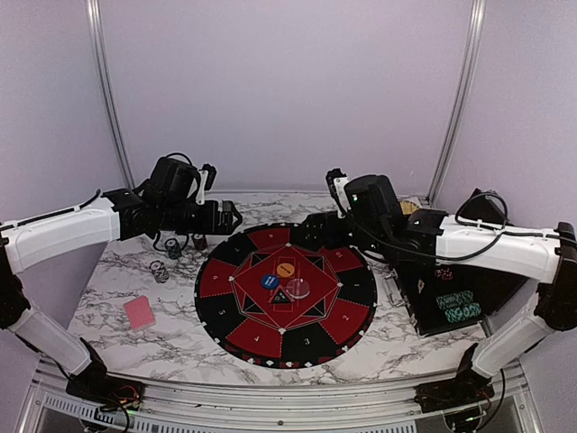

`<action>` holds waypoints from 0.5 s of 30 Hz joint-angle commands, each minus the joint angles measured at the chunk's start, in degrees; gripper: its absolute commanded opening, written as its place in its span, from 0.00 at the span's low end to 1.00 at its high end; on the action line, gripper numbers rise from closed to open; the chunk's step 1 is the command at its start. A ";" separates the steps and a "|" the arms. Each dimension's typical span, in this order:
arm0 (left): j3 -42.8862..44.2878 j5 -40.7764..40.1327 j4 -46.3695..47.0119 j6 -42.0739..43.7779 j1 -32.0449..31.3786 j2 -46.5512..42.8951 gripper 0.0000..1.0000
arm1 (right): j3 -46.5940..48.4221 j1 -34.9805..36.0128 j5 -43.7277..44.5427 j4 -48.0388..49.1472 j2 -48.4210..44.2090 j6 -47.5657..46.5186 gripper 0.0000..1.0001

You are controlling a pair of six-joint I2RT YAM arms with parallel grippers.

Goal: Distribute texas hold em gaming equipment
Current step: Move the dealer button to position 5.

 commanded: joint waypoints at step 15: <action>1.31 -2.26 -1.75 0.85 0.39 -1.66 0.99 | -4.15 -0.79 -5.04 -4.18 6.58 -3.51 0.96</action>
